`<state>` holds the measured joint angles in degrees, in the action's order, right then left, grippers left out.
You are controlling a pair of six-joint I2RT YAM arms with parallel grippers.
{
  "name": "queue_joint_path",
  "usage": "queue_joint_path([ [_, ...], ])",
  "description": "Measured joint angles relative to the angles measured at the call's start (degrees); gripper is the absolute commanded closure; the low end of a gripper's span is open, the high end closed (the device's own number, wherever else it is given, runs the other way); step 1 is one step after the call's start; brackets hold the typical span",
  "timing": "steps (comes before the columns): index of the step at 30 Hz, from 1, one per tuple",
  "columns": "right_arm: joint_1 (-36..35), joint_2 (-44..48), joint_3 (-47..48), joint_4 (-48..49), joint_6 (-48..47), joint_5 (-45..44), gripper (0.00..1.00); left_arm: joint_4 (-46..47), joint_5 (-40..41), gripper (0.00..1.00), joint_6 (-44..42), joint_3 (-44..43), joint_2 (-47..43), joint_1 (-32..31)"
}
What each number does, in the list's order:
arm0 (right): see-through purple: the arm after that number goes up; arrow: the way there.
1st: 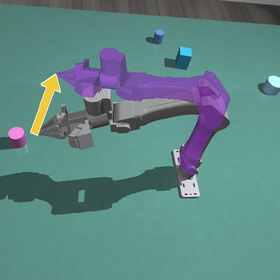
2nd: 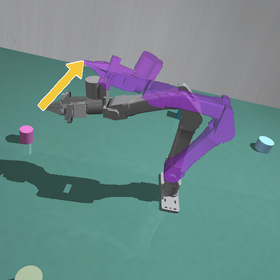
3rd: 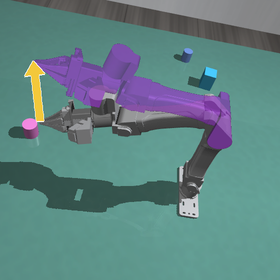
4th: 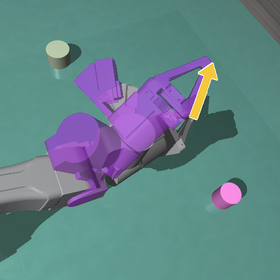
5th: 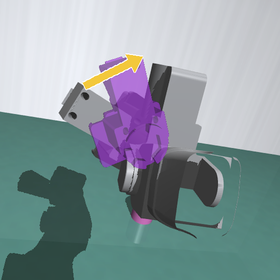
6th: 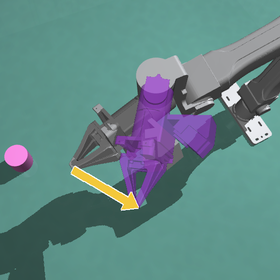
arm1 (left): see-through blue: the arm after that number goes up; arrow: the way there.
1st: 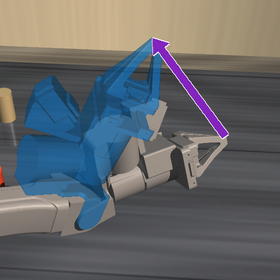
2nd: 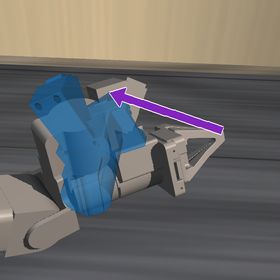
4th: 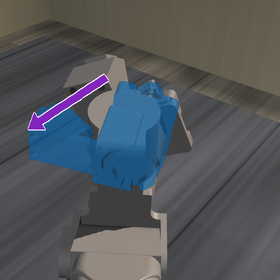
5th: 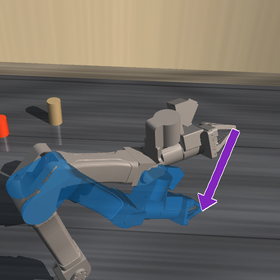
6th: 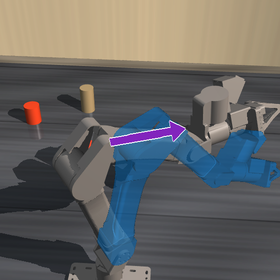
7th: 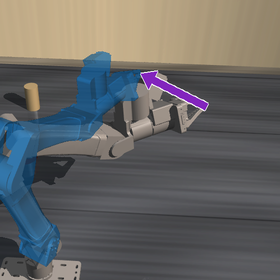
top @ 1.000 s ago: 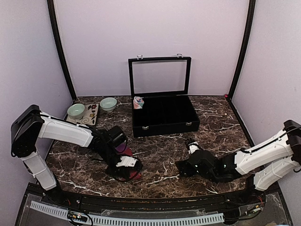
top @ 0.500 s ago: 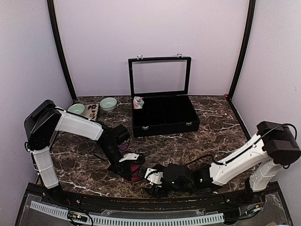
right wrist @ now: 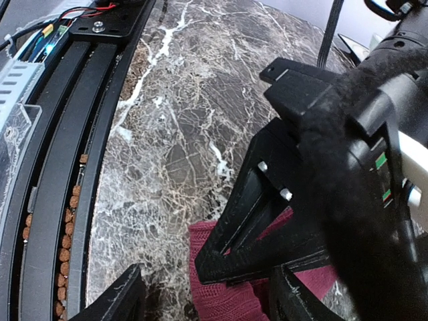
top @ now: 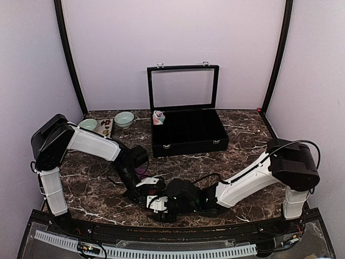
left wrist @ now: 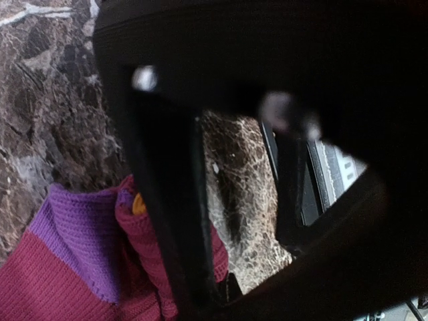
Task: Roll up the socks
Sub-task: Roll the sock at the center of the board.
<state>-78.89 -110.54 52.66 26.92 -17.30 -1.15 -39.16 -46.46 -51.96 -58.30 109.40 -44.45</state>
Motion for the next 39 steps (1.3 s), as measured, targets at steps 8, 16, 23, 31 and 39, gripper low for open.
queue_joint_path([
  [8,1.31,-1.27,0.92,0.15,-0.92,4.63,0.49,-2.47,-0.68,0.99,-0.55,0.13,0.48,0.42],
  [16,1.42,-2.73,0.09,0.39,-0.52,6.10,0.57,-2.73,-0.57,0.99,-0.98,0.13,0.52,0.42],
  [23,1.75,-2.97,-1.29,2.56,-0.39,5.81,0.59,-2.93,-0.17,0.99,-0.98,-0.11,0.52,0.31],
  [31,2.71,-4.79,-1.03,4.66,-0.17,6.19,0.78,-2.91,0.15,0.73,-0.48,-0.09,0.13,0.28],
  [39,3.15,-7.74,1.40,6.03,-0.11,7.10,0.87,2.62,8.85,0.62,4.37,6.51,-10.25,0.44],
])
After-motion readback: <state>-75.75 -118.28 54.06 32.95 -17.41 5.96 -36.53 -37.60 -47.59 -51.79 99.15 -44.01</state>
